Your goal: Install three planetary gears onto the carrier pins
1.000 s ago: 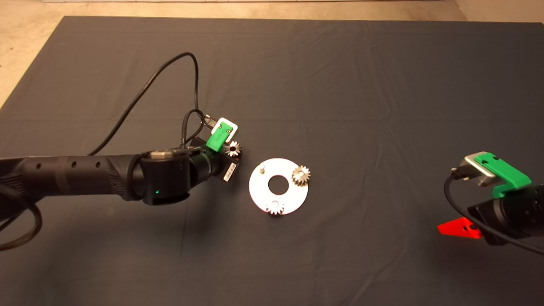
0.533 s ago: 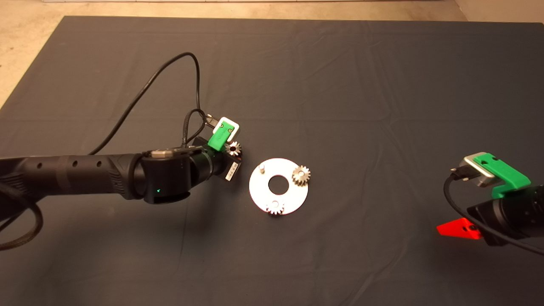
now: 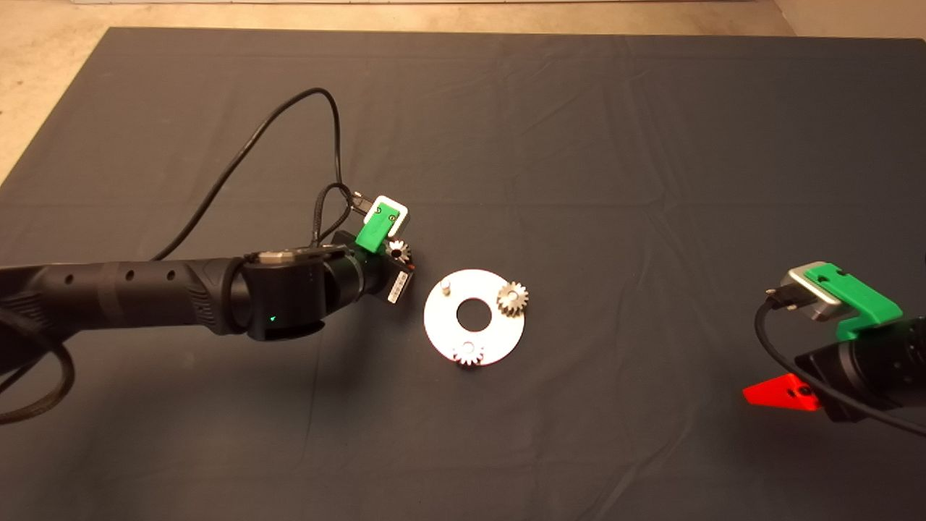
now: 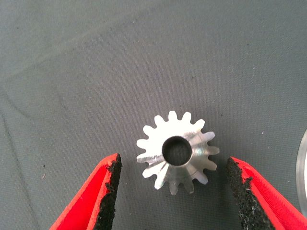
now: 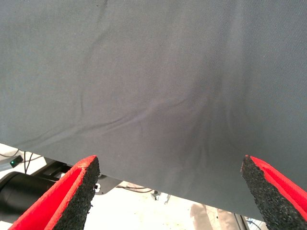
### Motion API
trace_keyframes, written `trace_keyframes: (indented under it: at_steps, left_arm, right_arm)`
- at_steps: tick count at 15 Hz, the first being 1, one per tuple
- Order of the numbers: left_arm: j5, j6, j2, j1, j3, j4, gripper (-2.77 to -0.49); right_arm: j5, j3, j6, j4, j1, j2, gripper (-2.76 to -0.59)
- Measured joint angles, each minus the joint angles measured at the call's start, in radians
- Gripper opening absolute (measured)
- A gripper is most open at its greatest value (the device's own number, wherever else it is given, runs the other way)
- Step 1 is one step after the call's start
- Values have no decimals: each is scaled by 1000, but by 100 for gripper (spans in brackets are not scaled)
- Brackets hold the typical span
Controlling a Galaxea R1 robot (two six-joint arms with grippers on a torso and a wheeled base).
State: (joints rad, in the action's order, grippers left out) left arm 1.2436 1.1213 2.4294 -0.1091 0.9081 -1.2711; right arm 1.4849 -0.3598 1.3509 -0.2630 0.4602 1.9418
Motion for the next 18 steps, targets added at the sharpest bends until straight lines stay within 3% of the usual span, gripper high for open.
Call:
trace_keyframes:
  at_steps: [3, 8, 12, 15, 18]
  left_arm:
    - [-39, 8, 0, 0, 0, 0, -176]
    - [-57, 26, -4, 0, 2, 0, -176]
    - [-60, 26, -5, 0, 3, 0, -176]
    - [-76, 33, -6, 0, 7, 0, -176]
    - [-82, 38, -6, 0, 7, 0, -186]
  right_arm:
    - [0, 0, 0, 1, 0, 0, -116]
    - [0, 0, 0, 15, 3, 0, -116]
    - [0, 0, 0, 29, 7, 0, -116]
    - [-1, 0, 0, 35, 17, -1, -116]
    - [-1, 0, 0, 46, 23, -3, -116]
